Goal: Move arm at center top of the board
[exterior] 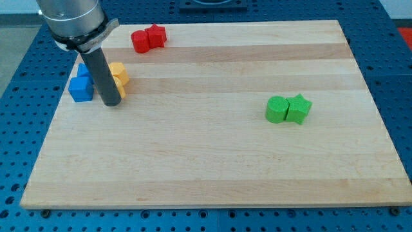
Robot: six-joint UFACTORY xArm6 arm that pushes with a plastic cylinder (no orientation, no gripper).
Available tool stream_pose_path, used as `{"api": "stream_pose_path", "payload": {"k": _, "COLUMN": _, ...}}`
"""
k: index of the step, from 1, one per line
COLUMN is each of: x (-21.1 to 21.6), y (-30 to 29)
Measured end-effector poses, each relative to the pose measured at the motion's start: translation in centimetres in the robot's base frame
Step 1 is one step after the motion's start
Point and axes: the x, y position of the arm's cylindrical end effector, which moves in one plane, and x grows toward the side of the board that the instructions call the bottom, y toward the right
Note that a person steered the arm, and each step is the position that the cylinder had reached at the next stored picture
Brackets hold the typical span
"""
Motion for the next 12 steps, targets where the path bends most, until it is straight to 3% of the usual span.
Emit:
{"api": "stream_pose_path", "payload": {"k": 2, "x": -0.2, "y": 1.0}}
{"api": "stream_pose_path", "payload": {"k": 4, "x": -0.2, "y": 7.6}}
{"api": "stream_pose_path", "payload": {"k": 7, "x": -9.6, "y": 12.6}}
{"api": "stream_pose_path", "payload": {"k": 10, "x": -23.0, "y": 13.2}}
{"api": "stream_pose_path", "payload": {"k": 12, "x": -23.3, "y": 8.6}}
